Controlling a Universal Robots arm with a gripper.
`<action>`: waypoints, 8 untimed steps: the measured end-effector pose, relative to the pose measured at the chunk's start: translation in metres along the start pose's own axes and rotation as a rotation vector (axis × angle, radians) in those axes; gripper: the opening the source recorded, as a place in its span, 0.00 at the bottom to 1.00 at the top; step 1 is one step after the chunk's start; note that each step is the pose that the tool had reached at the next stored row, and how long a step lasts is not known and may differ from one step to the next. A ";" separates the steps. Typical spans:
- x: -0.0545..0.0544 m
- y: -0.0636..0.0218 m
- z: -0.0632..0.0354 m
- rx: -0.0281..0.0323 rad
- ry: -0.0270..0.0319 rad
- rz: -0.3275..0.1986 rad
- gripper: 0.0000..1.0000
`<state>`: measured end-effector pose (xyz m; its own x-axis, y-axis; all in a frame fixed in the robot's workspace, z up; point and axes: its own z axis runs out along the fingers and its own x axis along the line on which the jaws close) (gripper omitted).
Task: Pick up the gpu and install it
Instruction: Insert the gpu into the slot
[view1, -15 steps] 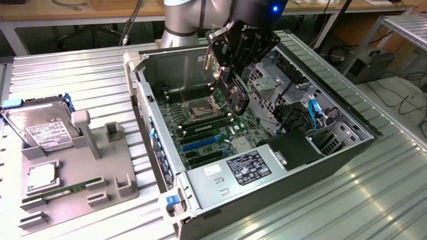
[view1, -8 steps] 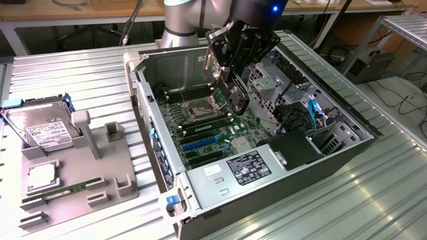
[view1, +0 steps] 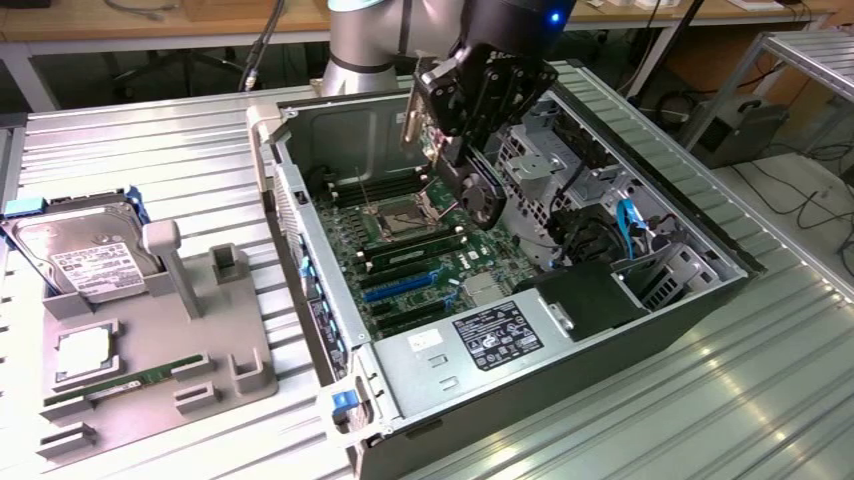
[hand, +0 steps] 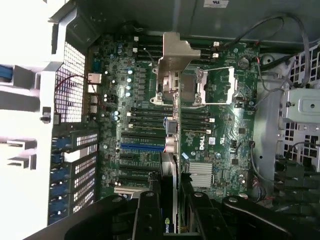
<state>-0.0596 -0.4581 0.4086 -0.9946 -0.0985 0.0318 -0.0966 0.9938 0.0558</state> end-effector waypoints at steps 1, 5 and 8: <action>0.000 0.0000 0.0000 0.0010 0.0006 -0.026 0.26; 0.000 0.0000 0.0003 0.0038 0.0010 -0.106 0.26; 0.000 -0.0001 0.0015 0.0056 0.0042 -0.174 0.26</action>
<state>-0.0597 -0.4580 0.4071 -0.9627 -0.2693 0.0263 -0.2676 0.9620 0.0552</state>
